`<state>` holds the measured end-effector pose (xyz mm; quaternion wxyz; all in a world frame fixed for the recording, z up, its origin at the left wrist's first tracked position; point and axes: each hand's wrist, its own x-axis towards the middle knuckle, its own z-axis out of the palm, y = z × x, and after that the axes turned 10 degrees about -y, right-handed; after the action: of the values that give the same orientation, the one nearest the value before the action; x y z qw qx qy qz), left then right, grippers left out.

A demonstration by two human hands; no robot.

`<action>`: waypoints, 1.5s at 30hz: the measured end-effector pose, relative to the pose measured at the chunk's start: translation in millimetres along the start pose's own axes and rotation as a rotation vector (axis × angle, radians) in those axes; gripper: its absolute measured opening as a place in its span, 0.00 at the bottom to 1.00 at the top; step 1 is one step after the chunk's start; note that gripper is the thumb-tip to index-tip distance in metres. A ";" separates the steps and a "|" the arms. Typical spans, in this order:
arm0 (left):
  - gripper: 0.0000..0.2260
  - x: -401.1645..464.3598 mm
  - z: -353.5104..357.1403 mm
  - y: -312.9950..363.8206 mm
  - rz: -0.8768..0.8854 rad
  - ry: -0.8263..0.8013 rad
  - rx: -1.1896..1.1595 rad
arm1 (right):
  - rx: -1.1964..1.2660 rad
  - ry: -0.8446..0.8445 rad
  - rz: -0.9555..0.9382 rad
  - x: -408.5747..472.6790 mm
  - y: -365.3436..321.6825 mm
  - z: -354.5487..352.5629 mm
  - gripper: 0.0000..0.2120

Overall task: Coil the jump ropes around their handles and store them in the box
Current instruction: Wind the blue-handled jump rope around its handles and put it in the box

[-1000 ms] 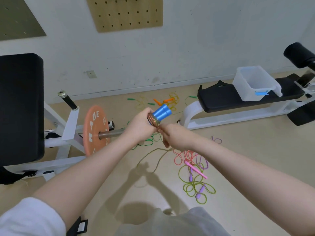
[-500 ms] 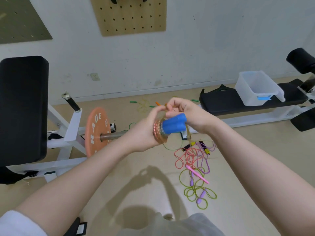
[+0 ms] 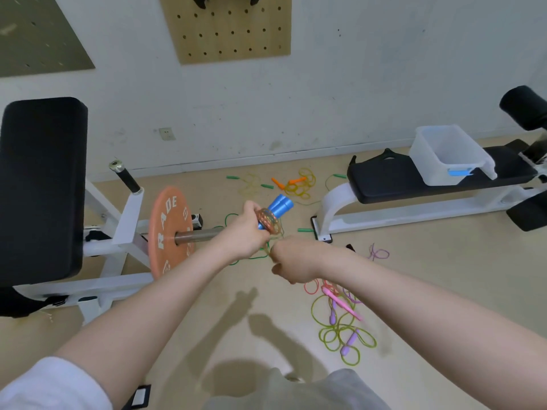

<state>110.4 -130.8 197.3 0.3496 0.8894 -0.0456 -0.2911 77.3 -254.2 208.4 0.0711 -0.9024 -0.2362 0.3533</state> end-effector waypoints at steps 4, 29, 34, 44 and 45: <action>0.14 0.7 -2.6 -7.7 -0.063 -0.169 0.406 | -0.147 0.204 -0.098 -18.3 -2.8 -23.6 0.09; 0.43 -23.4 7.7 24.3 0.346 0.015 -0.078 | 1.545 0.075 -0.413 0.4 64.3 -26.3 0.15; 0.39 -11.2 8.2 16.2 0.276 0.141 -0.346 | 1.368 0.310 -0.322 14.5 48.3 -18.9 0.13; 0.30 -16.1 -6.3 10.8 0.233 -0.287 -1.050 | 0.284 0.394 -0.114 10.0 26.6 -3.4 0.11; 0.26 -14.8 -9.4 10.4 0.164 -0.228 -1.031 | 0.194 0.342 -0.091 6.2 22.4 -3.6 0.13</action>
<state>104.6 -128.7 216.7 0.7555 0.5585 -0.0038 -0.3423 92.0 -270.8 200.7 0.2128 -0.9265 -0.2261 0.2127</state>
